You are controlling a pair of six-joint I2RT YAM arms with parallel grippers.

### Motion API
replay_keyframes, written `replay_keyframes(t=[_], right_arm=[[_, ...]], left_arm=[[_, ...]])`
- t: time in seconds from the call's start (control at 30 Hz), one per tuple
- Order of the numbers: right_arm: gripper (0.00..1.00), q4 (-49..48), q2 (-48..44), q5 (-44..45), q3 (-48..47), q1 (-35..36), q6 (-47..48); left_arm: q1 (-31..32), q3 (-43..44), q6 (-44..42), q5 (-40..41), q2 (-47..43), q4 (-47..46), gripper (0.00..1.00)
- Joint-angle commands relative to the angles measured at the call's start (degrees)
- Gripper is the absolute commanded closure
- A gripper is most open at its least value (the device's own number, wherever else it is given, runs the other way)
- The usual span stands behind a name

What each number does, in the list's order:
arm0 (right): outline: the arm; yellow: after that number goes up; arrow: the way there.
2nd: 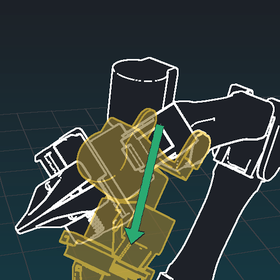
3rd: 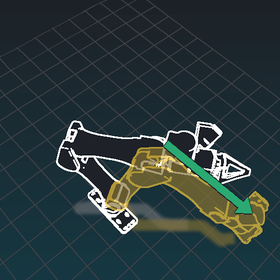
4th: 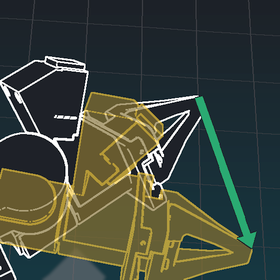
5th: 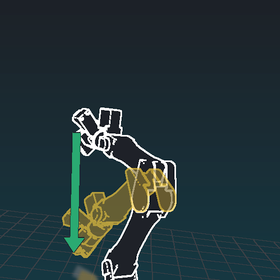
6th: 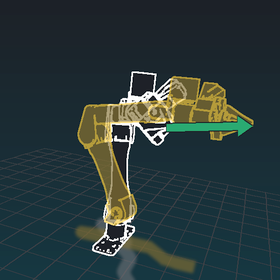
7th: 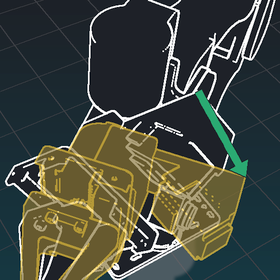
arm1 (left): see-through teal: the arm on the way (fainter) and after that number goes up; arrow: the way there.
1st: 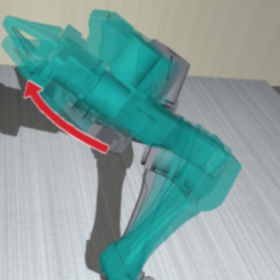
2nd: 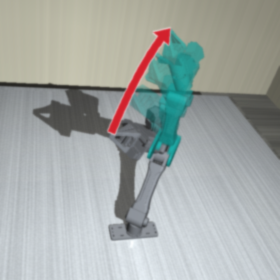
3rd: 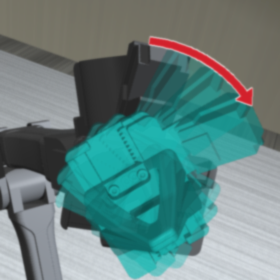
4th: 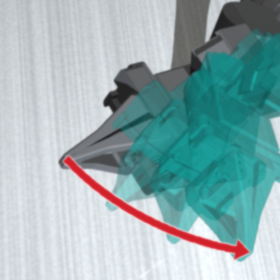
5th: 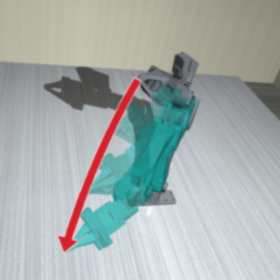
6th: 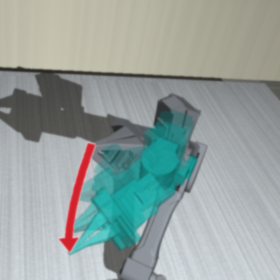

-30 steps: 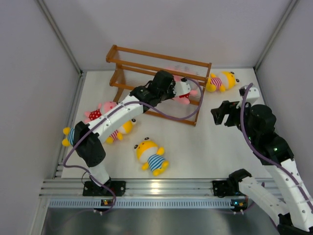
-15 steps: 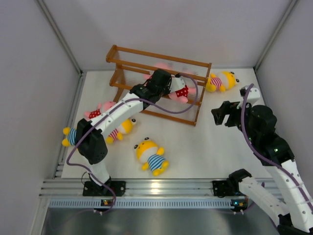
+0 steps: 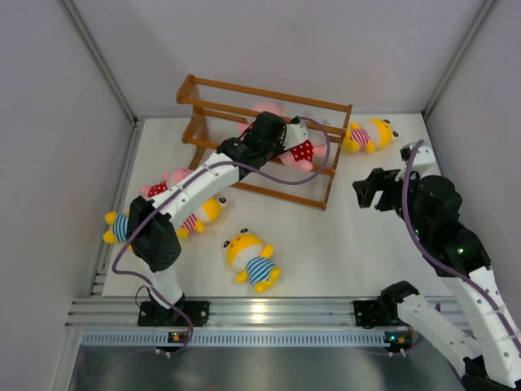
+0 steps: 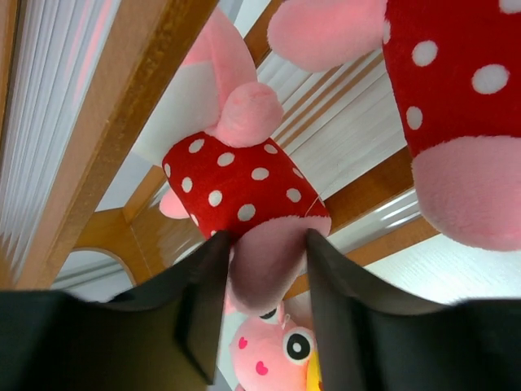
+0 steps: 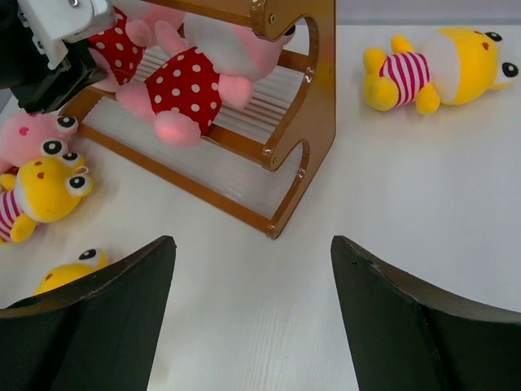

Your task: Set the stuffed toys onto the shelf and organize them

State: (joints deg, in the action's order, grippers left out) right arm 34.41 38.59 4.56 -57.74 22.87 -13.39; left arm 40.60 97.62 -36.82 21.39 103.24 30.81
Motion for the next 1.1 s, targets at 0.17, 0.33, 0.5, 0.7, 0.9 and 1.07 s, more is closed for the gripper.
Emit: replay_keyframes(t=[0.17, 0.33, 0.5, 0.7, 0.9, 1.07], right_arm=[[0.22, -0.4, 0.2, -0.3, -0.1, 0.9, 0.7], [0.22, -0.4, 0.0, -0.4, 0.3, 0.8, 0.7], [0.22, -0.4, -0.4, -0.5, 0.7, 0.9, 0.7], [0.22, -0.9, -0.6, -1.5, 1.4, 0.8, 0.4], [0.22, -1.7, -2.3, -3.0, 3.5, 0.9, 0.3], [0.22, -2.2, -2.0, -4.3, 5.6, 0.8, 1.6]], left_arm=[[2.2, -1.0, 1.6, 0.3, -7.3, 1.0, 0.22], [3.3, 1.1, 3.3, 2.4, -10.2, 7.2, 0.08], [3.5, 0.4, 3.8, 5.4, -13.9, 10.5, 0.02], [3.3, -0.7, 4.9, 7.8, -18.4, 14.5, 0.02], [-11.2, 0.4, 13.2, -0.4, -22.8, 20.4, 0.07], [-30.8, -5.9, 13.2, -10.6, -27.1, 23.2, 0.08]])
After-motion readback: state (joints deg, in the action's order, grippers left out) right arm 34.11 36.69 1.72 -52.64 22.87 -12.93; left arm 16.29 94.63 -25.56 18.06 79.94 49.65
